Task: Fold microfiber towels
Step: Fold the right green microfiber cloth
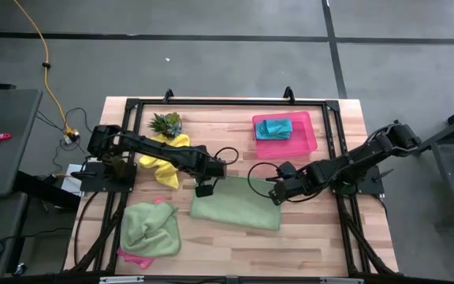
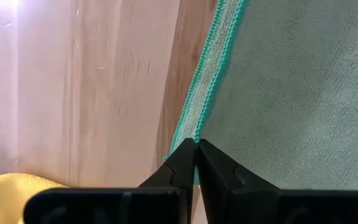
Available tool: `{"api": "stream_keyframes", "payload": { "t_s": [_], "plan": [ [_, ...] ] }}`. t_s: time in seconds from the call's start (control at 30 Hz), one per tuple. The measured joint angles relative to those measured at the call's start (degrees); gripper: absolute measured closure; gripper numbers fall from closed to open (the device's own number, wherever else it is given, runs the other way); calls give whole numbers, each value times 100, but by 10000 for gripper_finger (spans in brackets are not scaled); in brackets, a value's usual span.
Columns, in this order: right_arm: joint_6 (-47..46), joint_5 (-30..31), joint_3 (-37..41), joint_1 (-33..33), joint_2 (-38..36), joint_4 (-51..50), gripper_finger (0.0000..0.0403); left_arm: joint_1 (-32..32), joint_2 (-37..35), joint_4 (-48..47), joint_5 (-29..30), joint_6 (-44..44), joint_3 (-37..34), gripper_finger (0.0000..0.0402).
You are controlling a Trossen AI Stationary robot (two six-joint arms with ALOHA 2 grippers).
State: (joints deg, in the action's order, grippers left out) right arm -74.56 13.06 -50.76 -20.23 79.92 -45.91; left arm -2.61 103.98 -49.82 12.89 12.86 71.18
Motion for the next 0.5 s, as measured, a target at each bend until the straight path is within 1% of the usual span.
{"api": "stream_keyframes", "payload": {
  "t_s": [0.2, 0.27, 0.37, 0.5],
  "plan": [
    [143, 2, 0, 0, 0, 0, 402, -71, 4, -9, -23, -109, 0, 369],
    [153, 3, 0, 0, 0, 0, 395, -114, 4, -9, -27, -109, 0, 360],
    [148, 32, 0, 0, 0, 0, 368, -202, 4, -10, -31, -111, 2, 343],
    [133, 83, 0, -1, 0, 0, 309, -323, 4, -49, -91, -303, 2, 319]
  ]
}}
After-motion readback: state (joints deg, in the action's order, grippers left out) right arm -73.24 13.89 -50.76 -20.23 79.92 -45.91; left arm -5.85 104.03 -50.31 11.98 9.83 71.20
